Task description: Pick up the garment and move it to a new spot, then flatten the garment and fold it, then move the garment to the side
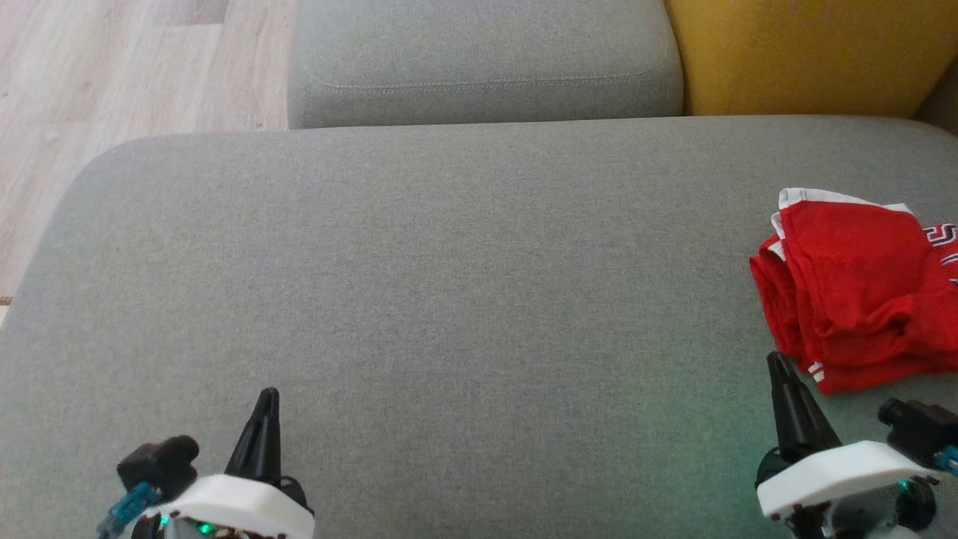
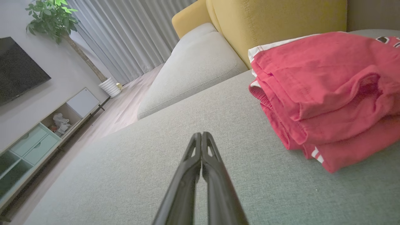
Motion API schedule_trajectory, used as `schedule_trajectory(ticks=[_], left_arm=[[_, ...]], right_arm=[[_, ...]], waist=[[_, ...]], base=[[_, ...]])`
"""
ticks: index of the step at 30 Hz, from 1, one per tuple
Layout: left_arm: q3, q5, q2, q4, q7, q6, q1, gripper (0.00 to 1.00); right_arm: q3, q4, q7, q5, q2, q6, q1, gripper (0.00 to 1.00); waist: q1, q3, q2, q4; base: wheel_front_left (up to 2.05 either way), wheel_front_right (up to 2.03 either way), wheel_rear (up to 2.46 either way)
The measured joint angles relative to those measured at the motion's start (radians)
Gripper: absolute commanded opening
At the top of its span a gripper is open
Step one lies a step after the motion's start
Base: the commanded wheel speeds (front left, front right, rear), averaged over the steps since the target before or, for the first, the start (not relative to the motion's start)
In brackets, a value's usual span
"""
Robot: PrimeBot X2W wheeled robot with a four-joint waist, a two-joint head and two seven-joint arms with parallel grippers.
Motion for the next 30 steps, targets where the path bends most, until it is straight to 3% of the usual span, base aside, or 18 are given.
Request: schedule_trajectory(ticks=[30], left_arm=[[0.065,-0.34,-0.011,0.012,0.082,-0.034,-0.043,0.0]], right_arm=[[-0.023,0.066,-0.001,0.347,-0.002,0.0,-0.047,0.0]], waist=[[0.0,0.007,0.0,-0.015]], base=[[0.0,0.0,0.0]])
